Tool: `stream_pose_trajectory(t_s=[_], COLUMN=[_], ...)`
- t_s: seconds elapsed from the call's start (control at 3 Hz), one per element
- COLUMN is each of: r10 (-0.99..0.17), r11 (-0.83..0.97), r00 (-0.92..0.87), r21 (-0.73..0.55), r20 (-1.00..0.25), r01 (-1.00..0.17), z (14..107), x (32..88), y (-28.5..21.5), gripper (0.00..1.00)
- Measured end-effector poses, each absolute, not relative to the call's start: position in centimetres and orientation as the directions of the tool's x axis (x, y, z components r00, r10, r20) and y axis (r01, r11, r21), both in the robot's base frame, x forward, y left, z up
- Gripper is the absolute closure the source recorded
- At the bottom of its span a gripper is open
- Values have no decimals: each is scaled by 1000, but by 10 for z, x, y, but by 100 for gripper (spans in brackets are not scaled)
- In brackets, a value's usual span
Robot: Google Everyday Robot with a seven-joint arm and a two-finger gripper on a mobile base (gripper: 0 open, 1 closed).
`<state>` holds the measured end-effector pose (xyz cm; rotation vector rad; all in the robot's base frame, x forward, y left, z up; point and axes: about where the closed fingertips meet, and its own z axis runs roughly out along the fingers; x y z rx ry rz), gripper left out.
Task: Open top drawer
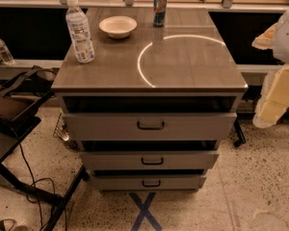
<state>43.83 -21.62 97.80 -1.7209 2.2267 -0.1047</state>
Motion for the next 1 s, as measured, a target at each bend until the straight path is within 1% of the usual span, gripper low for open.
stream_pose_trajectory(t_s=[0.33,0.67,1.0], r10=[-954,-969,-986], r11=[268,237,165], r00=[-219,-207,-148], r21=[-254,-266,-285], r20=[-204,-135,-80], r01=[-929,-934,-944], z=[976,944,901], x=[439,445,447], y=[-215,-199,-173], gripper=[0,0,0])
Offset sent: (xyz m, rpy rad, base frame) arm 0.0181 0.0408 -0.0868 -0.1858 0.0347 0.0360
